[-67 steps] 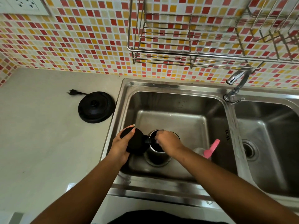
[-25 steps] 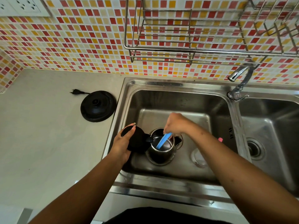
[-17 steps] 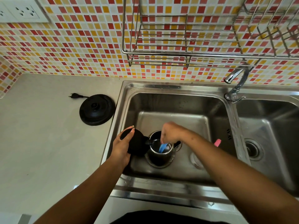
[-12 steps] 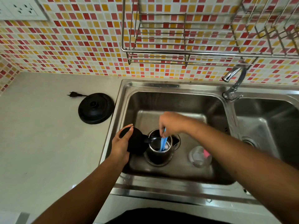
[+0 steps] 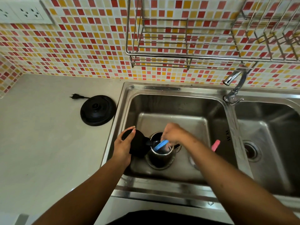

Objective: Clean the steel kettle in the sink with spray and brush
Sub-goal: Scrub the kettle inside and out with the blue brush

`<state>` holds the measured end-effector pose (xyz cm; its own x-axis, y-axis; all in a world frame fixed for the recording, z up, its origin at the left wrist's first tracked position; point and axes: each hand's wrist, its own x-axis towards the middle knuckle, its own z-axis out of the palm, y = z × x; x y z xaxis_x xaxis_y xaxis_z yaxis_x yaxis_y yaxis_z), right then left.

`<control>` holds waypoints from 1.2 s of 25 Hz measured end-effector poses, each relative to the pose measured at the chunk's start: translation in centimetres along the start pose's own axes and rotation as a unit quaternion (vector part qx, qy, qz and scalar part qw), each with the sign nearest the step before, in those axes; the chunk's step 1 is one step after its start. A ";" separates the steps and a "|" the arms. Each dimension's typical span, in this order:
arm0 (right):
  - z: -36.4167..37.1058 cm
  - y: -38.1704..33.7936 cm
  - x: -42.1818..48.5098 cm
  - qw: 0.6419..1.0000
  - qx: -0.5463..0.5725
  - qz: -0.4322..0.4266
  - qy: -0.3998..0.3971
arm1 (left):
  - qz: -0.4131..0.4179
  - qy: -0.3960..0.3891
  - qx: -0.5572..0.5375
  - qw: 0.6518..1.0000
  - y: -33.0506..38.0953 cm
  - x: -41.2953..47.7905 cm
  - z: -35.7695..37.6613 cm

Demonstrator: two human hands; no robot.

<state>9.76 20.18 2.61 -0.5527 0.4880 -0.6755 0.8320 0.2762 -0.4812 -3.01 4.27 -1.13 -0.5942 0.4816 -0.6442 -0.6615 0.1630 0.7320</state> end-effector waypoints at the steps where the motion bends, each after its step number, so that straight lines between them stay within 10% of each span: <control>1: 1.7 0.1 0.0 1.000 0.012 0.017 -0.006 | -0.004 0.000 0.007 1.000 0.0 0.0 0.0; 10: -1.1 1.2 -1.7 0.914 0.380 0.124 -0.074 | -0.020 0.008 0.020 1.000 0.0 0.3 -0.2; 23: 4.0 -0.6 -0.3 0.557 0.809 0.183 0.033 | -0.022 -0.006 0.060 0.998 0.5 0.3 -0.1; 30: 3.6 0.0 -2.2 0.509 0.843 0.161 0.072 | -0.025 -0.006 0.074 0.997 1.0 0.1 0.0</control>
<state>10.85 16.15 2.08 -0.2906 0.3732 -0.8811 -0.4123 -0.8798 -0.2367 -3.67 4.50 -0.45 -0.5563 0.4795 -0.6787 -0.6149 0.3118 0.7243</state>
